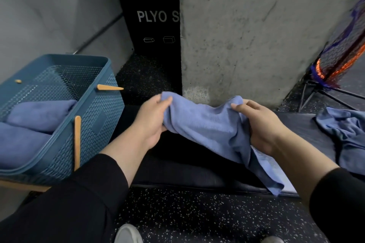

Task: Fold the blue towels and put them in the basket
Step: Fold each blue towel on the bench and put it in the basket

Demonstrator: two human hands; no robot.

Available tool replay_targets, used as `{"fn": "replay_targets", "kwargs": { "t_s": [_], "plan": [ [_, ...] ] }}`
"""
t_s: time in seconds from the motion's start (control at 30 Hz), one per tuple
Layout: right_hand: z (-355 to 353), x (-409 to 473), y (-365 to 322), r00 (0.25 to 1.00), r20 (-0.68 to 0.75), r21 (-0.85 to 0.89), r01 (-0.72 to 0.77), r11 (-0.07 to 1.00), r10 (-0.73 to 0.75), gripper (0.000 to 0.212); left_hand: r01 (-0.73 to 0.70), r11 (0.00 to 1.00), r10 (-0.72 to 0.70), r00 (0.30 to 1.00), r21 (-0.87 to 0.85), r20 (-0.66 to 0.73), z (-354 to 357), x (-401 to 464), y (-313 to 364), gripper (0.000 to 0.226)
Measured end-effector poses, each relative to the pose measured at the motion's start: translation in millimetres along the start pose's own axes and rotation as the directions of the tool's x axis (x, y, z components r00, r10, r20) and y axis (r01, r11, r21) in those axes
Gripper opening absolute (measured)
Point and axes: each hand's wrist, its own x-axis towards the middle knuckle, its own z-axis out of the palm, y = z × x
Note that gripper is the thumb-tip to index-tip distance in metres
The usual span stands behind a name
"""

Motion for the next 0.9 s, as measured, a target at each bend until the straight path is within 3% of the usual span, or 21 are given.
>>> {"fn": "replay_targets", "kwargs": {
  "t_s": [0.07, 0.1, 0.2, 0.27, 0.37, 0.43, 0.53, 0.57, 0.63, 0.73, 0.8, 0.9],
  "plan": [
    [-2, -4, -6, 0.998, 0.066, 0.047, -0.005, 0.999, 0.002, 0.020, 0.037, 0.963, -0.014, 0.996, -0.268, 0.089, -4, 6, 8, 0.033],
    [-2, -5, -9, 0.996, 0.086, 0.072, -0.004, 0.997, -0.002, 0.020, 0.098, 0.963, -0.064, 0.988, -0.249, 0.141, -4, 5, 8, 0.037],
    [-4, -4, -11, 0.994, 0.108, 0.123, -0.002, 0.992, -0.012, 0.025, 0.253, 0.953, -0.282, 0.940, 0.165, 0.190, 0, -6, -7, 0.033],
    [-5, -2, -9, 0.994, 0.113, 0.091, -0.005, 0.996, -0.006, 0.028, 0.232, 0.955, -0.259, 0.956, 0.186, 0.137, 5, -9, -13, 0.026],
    [-9, -1, -4, 0.994, 0.099, -0.114, -0.027, 0.993, 0.038, 0.031, 0.161, 0.983, -0.158, 0.987, -0.084, 0.044, 5, -2, -1, 0.032],
    [-10, -1, -3, 0.994, 0.102, -0.154, -0.030, 0.988, 0.046, 0.032, 0.200, 0.946, -0.165, 0.975, -0.257, 0.150, 0, 1, 9, 0.047],
    [-9, 1, -7, 0.999, 0.038, 0.076, -0.017, 0.997, 0.014, 0.035, 0.280, 0.950, -0.307, 0.919, 0.140, 0.248, 1, -11, -2, 0.041],
    [-10, 3, -8, 0.999, 0.035, 0.179, -0.016, 0.984, 0.010, 0.035, 0.255, 0.947, -0.296, 0.928, 0.194, 0.227, 3, -12, -6, 0.035],
    [-13, 0, -11, 0.995, 0.089, 0.214, -0.063, 0.975, 0.045, 0.037, 0.197, 0.976, -0.209, 0.967, 0.090, 0.148, 7, -9, -6, 0.024],
    [-16, -5, -7, 0.970, 0.190, -0.142, -0.124, 0.982, 0.150, 0.040, 0.182, 0.964, -0.157, 0.978, -0.194, 0.136, 2, -1, 5, 0.031],
    [-12, -4, -4, 0.982, 0.152, -0.168, -0.083, 0.982, 0.109, 0.043, 0.163, 0.982, -0.140, 0.966, -0.091, 0.217, -2, -2, 6, 0.030],
    [-11, 1, -9, 0.998, 0.067, 0.056, -0.003, 0.998, 0.000, 0.044, 0.019, 0.988, -0.055, 0.970, 0.153, 0.237, 0, -5, 4, 0.043]
  ]
}}
